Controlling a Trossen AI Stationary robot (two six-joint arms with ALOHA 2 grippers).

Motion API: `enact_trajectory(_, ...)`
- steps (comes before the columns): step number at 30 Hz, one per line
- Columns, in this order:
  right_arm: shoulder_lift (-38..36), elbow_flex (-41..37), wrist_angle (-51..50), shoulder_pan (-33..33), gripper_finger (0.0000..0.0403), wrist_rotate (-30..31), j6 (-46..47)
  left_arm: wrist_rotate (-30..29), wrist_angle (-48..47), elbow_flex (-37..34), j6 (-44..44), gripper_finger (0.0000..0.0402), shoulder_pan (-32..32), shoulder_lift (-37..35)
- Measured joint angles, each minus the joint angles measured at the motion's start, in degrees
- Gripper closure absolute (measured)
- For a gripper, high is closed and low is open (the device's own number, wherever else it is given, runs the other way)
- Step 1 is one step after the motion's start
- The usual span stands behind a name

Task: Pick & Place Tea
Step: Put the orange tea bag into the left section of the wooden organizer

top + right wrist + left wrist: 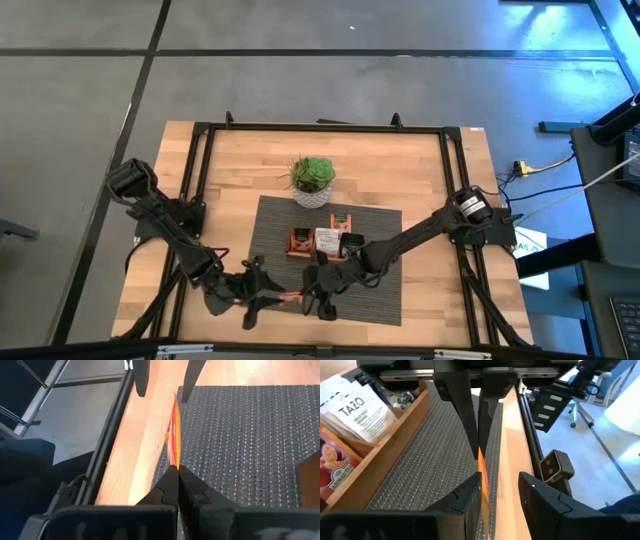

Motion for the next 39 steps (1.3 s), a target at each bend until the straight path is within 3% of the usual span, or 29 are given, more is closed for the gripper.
enact_trajectory(11, 0.0, 0.0, 3.4, -0.4, 0.0399, 1.8, -2.6, 0.9, -0.6, 0.0, -1.5, 0.0276, 2.6, 0.0)
enact_trajectory(19, 0.0, 0.0, 3.9, -0.4, 0.0398, 1.6, -2.6, 7.8, -1.0, 0.0, -3.8, 0.0279, 5.3, 0.0)
enact_trajectory(24, 0.0, 0.0, 4.4, -0.4, 0.0398, 1.6, -2.6, 12.4, -1.2, 0.0, -6.5, 0.0309, 6.9, 0.0)
enact_trajectory(31, 0.0, 0.0, 4.3, -0.4, 0.0397, 1.5, -2.5, 13.7, -1.9, 0.0, -5.4, 0.0386, 7.4, 0.0)
enact_trajectory(35, 0.0, 0.0, 4.1, -0.4, 0.039, 1.5, -5.2, 13.5, -1.9, 0.1, -4.9, 0.0389, 7.1, 0.0)
enact_trajectory(39, -0.7, 0.0, 0.6, -0.4, 0.0359, 1.4, -4.3, 13.3, -1.9, 0.1, -4.8, 0.0389, 6.6, 0.0)
